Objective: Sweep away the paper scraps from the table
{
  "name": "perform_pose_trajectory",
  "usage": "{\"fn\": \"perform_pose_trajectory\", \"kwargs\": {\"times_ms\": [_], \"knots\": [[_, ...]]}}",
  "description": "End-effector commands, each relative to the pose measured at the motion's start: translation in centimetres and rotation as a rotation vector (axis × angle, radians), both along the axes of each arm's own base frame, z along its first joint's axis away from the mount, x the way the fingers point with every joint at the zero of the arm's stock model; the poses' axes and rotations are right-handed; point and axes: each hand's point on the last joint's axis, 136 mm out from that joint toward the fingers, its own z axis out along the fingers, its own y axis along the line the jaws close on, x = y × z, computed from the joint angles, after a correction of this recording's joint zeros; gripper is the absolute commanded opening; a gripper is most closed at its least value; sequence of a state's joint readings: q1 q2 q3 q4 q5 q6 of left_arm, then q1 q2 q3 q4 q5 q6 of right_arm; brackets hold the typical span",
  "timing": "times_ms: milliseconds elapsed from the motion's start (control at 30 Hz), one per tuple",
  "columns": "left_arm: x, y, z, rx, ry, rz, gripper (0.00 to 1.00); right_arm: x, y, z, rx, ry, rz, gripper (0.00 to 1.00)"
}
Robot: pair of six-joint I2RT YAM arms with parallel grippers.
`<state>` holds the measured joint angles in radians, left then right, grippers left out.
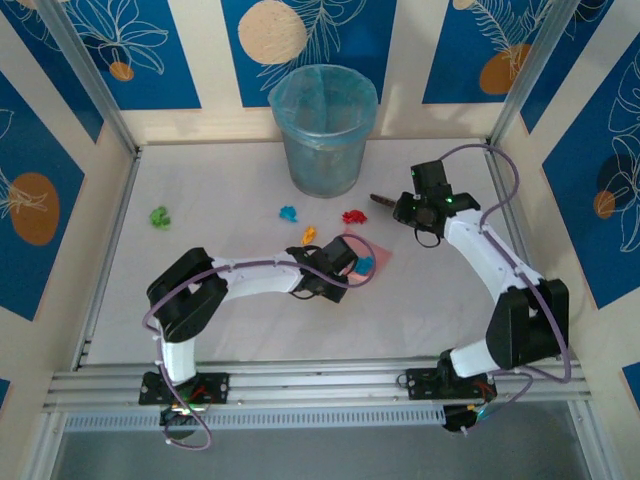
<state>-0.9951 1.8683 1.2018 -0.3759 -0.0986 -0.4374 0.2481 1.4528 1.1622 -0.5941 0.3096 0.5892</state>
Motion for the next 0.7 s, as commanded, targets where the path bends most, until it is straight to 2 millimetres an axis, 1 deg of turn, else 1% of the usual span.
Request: {"fn": "perform_pose_trajectory", "kwargs": {"times_ms": [0,67,133,267,367,467,533,667], "knots": [[0.2,1.1,-0.7,0.051,0.01,0.009,0.0,-0.1,1.7,0.2,0.0,0.023,0.077,0.0],[0.2,1.1,-0.7,0.052,0.01,0.009,0.0,-1.0,2.6,-0.4,-0.02,0.056,0.122,0.0],[0.2,1.1,-0.6,0.048,0.01,0.011,0.0,-2.2,3.4,-0.5,-0.049,0.081,0.168,0.0],[0.2,1.1,-0.5,0.046,0.009,0.014,0.0,-5.2,4.5,0.2,-0.084,0.113,0.244,0.0],[0.3,1.3,-0.5,0.053,0.003,0.021,0.0,-7.6,4.9,0.8,-0.089,0.135,0.287,0.0],[0.4,1.3,-0.8,0.058,0.008,0.024,0.0,-10.2,5.0,0.9,-0.097,0.181,0.319,0.0],[0.4,1.3,-0.9,0.059,0.008,0.027,0.0,-11.7,5.3,0.9,-0.07,0.2,0.341,0.0],[0.5,1.4,-1.3,0.064,0.012,0.029,0.0,-13.7,5.4,2.0,-0.012,0.199,0.35,0.0]]}}
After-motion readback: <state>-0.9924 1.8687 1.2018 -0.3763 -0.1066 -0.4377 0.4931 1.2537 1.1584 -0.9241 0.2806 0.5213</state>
